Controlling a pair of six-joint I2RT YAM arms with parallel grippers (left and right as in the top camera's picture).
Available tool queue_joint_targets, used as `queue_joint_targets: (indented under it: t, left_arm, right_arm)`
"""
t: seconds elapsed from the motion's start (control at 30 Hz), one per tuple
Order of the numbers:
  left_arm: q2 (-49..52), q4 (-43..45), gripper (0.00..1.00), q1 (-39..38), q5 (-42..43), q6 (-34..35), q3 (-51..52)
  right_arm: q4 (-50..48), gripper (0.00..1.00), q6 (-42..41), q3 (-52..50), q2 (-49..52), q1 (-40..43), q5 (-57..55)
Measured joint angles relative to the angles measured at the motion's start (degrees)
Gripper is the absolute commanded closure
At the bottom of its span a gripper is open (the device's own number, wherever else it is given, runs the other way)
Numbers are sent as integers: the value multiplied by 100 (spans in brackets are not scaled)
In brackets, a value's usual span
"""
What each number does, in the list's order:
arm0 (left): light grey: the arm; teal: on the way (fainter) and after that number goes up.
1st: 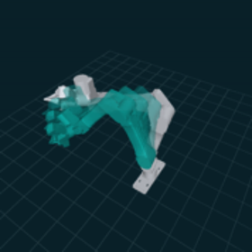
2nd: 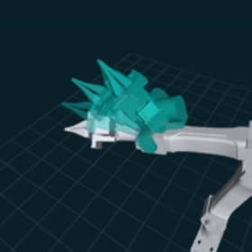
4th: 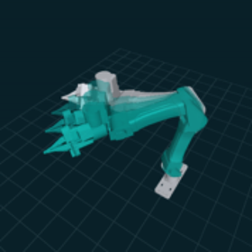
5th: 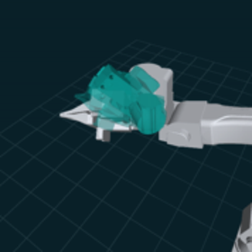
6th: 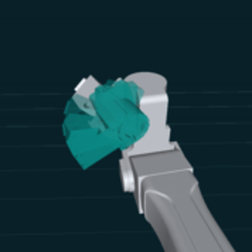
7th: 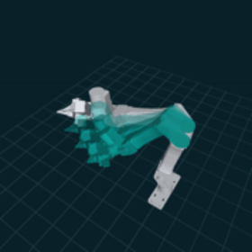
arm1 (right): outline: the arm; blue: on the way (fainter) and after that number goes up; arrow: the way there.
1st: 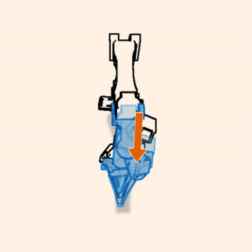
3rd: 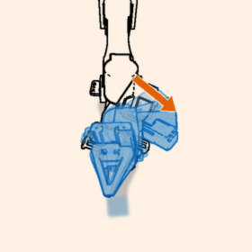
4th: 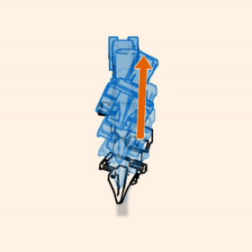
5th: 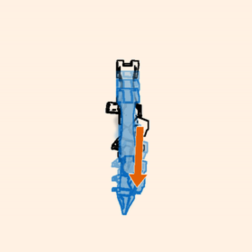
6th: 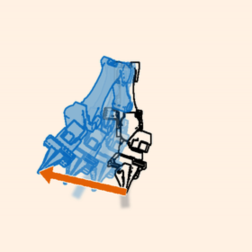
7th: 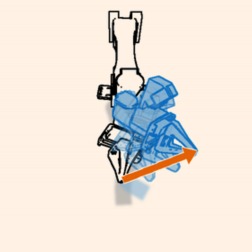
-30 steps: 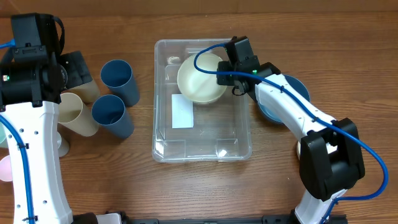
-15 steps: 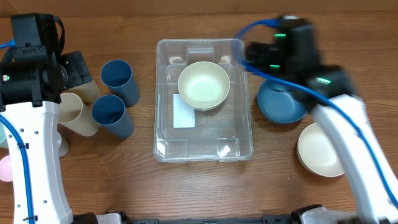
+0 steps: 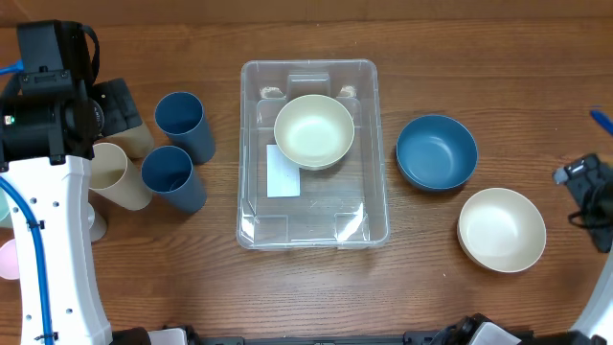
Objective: Pack container
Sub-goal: 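Carry the cream bowl into the clear bin and release it, then grasp the near cream bowl rim with the right gripper, then stack the near cream bowl onto the bowl in the bin, release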
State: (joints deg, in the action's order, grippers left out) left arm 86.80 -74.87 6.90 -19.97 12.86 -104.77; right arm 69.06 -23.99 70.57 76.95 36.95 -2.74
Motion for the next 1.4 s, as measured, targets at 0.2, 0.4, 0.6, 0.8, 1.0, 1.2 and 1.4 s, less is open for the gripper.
queue_joint_targets:
  t: [0.2, 0.4, 0.6, 0.8, 1.0, 1.2, 1.4]
  left_arm:
    - [0, -2, 0, 0, -4, 0, -2]
    - [0, 2, 0, 0, -2, 0, -2]
    - [0, 2, 0, 0, -2, 0, -2]
    - [0, 4, 0, 0, -2, 0, -2]
    - [0, 4, 0, 0, -2, 0, -2]
    - [0, 2, 0, 0, -2, 0, -2]
    - [0, 4, 0, 0, -2, 0, -2]
  right_arm:
    - [-1115, 12, -308, -2096, 33, 55, 225]
    - [-1504, 43, -723, -2813, 35, 57, 256]
    - [-1659, 96, -866, -2973, 33, 55, 225]
    - [-1246, 96, -879, -2618, -31, 57, 197]
    - [-208, 96, -898, -863, -472, 50, 304]
    - [-402, 96, -793, 619, -1344, -1294, 1401]
    - [-1633, 96, 28, 664, -452, -4651, 1351]
